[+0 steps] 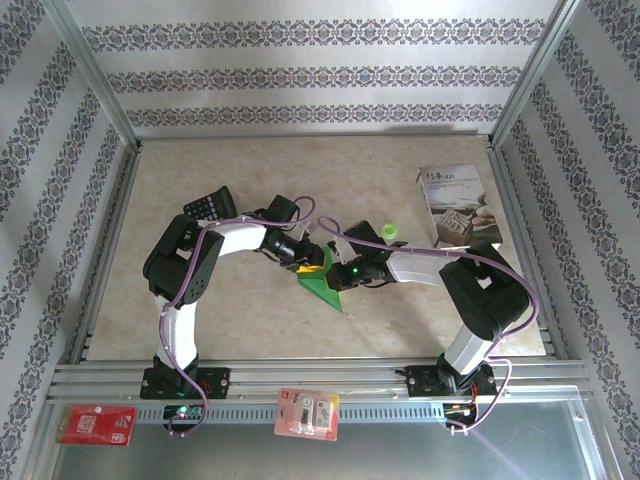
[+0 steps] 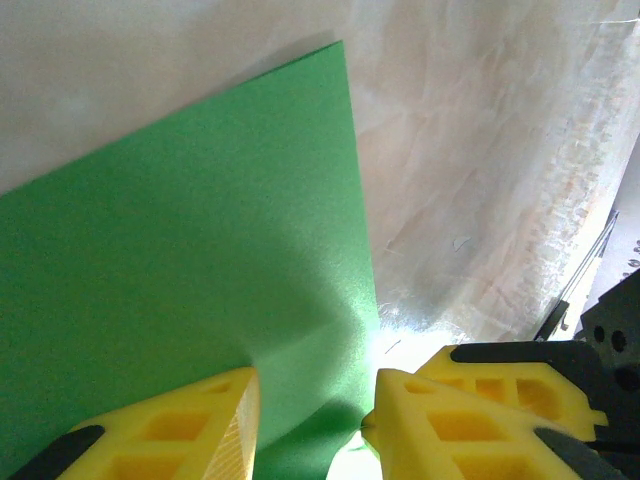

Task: Fold a paper plane with a square sheet of paper (pick it up from the middle)
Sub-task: Third fold the triangle at the center of the table.

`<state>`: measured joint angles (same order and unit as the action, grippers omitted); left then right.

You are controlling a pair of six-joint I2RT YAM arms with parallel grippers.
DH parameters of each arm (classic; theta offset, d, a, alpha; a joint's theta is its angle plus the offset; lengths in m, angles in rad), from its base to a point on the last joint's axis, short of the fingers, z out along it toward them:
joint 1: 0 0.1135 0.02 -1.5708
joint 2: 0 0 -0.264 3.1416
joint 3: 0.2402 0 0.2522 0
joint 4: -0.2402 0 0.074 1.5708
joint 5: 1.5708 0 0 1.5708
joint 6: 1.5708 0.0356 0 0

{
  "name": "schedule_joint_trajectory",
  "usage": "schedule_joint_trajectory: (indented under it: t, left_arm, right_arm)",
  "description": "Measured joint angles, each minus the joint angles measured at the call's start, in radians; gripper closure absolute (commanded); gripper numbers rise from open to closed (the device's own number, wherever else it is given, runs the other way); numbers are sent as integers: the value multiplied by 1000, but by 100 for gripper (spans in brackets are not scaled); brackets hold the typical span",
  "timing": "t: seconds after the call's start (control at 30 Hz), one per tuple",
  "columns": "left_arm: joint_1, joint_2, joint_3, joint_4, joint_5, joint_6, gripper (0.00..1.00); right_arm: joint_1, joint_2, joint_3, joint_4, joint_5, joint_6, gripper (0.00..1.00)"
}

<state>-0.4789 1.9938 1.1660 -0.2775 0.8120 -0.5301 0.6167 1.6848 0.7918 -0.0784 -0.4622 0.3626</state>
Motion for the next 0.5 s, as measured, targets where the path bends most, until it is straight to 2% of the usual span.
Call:
schedule_joint_trajectory:
  t: [0.5]
  left_arm:
    - [0,0,0,0,0,0,65]
  right_arm:
    - [0,0,-8,0,2,-3,94]
